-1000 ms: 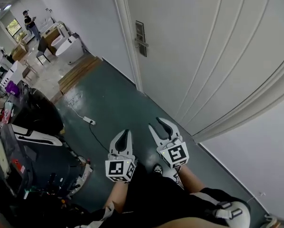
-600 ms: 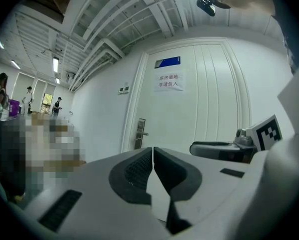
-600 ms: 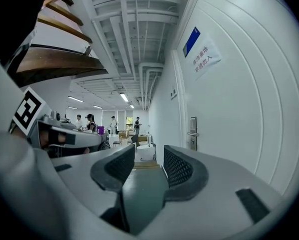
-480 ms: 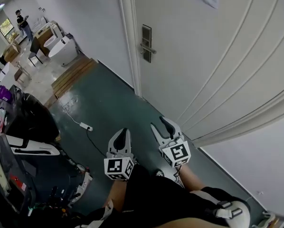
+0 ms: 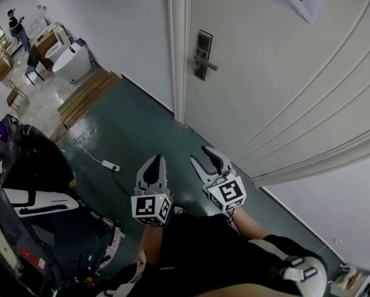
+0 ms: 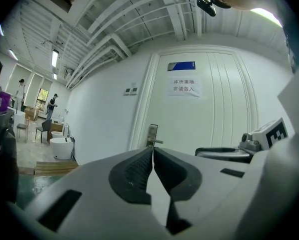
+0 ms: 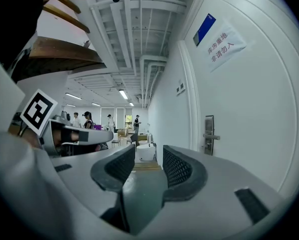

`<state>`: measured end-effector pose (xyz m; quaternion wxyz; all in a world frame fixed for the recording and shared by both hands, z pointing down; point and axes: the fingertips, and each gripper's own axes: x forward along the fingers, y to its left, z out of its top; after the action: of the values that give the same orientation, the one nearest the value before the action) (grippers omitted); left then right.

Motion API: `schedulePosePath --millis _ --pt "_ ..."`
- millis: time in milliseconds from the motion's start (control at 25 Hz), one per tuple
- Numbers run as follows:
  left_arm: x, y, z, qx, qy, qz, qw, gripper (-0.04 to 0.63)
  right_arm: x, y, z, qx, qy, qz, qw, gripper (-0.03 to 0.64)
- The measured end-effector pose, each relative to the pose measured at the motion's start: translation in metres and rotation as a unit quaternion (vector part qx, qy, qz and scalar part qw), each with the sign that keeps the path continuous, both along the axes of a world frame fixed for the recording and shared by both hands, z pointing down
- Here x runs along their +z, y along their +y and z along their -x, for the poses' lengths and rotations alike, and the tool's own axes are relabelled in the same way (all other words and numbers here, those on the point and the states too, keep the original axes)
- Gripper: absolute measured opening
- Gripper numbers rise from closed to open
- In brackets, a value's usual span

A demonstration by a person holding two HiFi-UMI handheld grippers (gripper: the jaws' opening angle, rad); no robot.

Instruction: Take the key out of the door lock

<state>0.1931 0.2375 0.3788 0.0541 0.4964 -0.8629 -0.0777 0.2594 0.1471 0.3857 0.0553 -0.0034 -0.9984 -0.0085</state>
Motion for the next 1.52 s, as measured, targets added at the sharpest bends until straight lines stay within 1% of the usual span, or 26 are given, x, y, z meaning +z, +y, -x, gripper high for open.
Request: schedulePosePath --millis 120,360,520,680,880,960,1120,1240,1360,1520 --pt "0.002 0.020 0.024 -0.009 0.000 0.000 1.0000 0.029 0.005 0.016 0.022 -0.004 0.004 0.004 1.000 0.175" --pt "0.018 0.044 0.064 -0.028 0.024 0.004 0.9993 0.029 0.015 0.040 0.076 -0.035 0.020 0.002 0.999 0.176" --pt "0.024 0.047 0.094 -0.035 0.028 0.000 0.9990 0.029 0.018 0.037 0.109 -0.040 0.020 0.002 0.999 0.175" --pt "0.022 0.041 0.128 -0.043 0.025 -0.001 0.9988 0.029 0.018 0.023 0.147 -0.042 0.014 0.008 0.999 0.176" --pt "0.019 0.015 0.179 -0.043 0.016 0.003 0.9990 0.029 0.007 -0.002 0.203 -0.051 -0.001 0.006 0.999 0.176" --pt "0.013 -0.002 0.200 -0.040 0.012 0.005 0.9991 0.029 0.006 -0.017 0.226 -0.054 0.001 0.011 0.998 0.177" --pt "0.007 -0.031 0.233 -0.022 0.007 0.013 0.9996 0.029 0.006 -0.047 0.266 -0.047 0.001 0.038 0.998 0.178" --pt "0.009 -0.052 0.263 -0.017 0.016 0.020 0.9995 0.029 0.011 -0.069 0.295 -0.036 0.000 0.065 0.997 0.179" --pt "0.011 -0.088 0.285 -0.001 0.013 0.029 0.9995 0.029 0.016 -0.101 0.312 -0.022 0.005 0.074 0.997 0.179" --pt "0.010 -0.124 0.296 0.022 0.009 0.040 0.9989 0.029 0.022 -0.140 0.323 0.001 0.010 0.085 0.996 0.170"
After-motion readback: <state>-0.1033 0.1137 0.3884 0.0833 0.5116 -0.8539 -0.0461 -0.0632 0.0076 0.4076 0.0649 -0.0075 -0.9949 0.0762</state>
